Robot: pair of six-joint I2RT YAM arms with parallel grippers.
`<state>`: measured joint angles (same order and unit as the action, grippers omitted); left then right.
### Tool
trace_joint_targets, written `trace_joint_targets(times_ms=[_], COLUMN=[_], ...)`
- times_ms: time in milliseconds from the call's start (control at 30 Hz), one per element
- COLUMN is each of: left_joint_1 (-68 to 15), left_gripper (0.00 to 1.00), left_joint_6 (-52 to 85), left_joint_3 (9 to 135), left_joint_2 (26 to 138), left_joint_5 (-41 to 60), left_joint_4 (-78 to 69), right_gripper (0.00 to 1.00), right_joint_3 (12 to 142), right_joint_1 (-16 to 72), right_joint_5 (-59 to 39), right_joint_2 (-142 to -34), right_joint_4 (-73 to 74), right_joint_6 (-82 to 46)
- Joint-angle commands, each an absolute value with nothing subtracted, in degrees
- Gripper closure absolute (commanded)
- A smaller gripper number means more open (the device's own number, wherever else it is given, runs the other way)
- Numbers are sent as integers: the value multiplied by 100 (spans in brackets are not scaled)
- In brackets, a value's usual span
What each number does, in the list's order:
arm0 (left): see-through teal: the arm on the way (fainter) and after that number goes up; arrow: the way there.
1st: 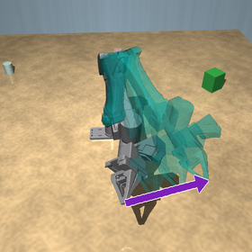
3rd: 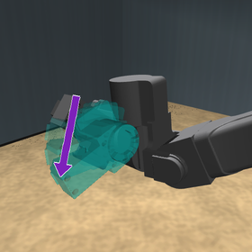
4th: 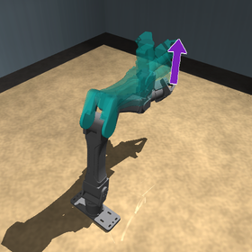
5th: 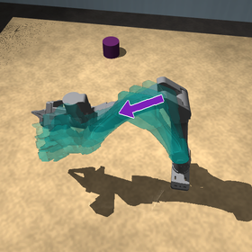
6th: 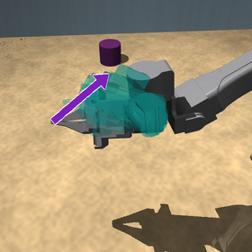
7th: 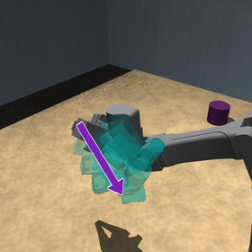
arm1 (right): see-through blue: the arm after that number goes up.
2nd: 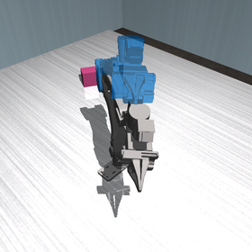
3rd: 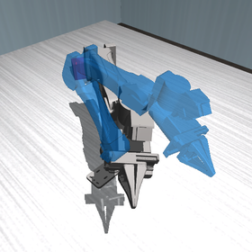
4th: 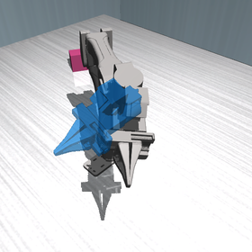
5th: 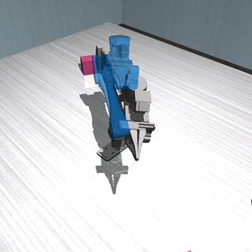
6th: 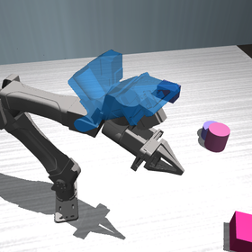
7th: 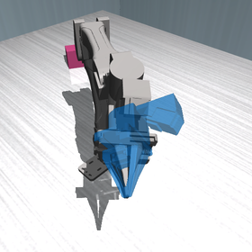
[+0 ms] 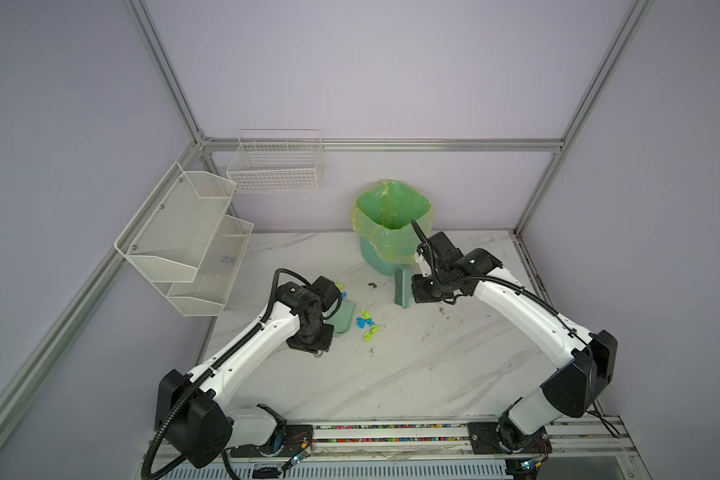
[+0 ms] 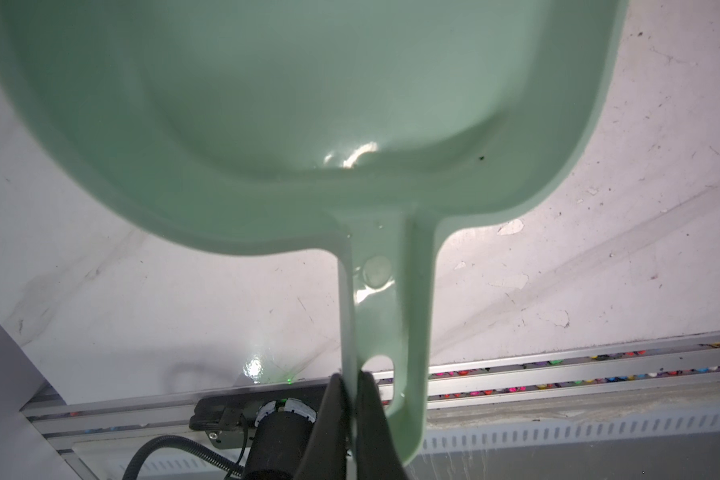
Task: Sweep away the paper scraps from the table
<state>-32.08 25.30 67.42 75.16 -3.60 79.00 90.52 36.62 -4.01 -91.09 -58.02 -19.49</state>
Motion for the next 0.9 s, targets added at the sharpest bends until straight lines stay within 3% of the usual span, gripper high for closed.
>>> trace_joint_targets(times_ms=[0, 367, 867], left_joint_1=[-3484, -4178, -4385], left_gripper=[100, 100, 100], left_joint_6=[3010, 3871, 3794], left_joint_3=[6396, 5275, 5482], left_joint_2=[7359, 7338, 7944], left_joint_5=[-355, -183, 131], left_joint_4=[8072, 7218, 6942], right_gripper=[100, 100, 100], right_joint_3=[9080, 8926, 8867], right_joint_1=[3634, 3632, 3756], right_joint_5=[0, -160, -448], right_joint_2=[-9164, -9161, -9454], right_joint_4=[-6232, -6196, -5968], right_joint_6=[-1603, -1373, -1191])
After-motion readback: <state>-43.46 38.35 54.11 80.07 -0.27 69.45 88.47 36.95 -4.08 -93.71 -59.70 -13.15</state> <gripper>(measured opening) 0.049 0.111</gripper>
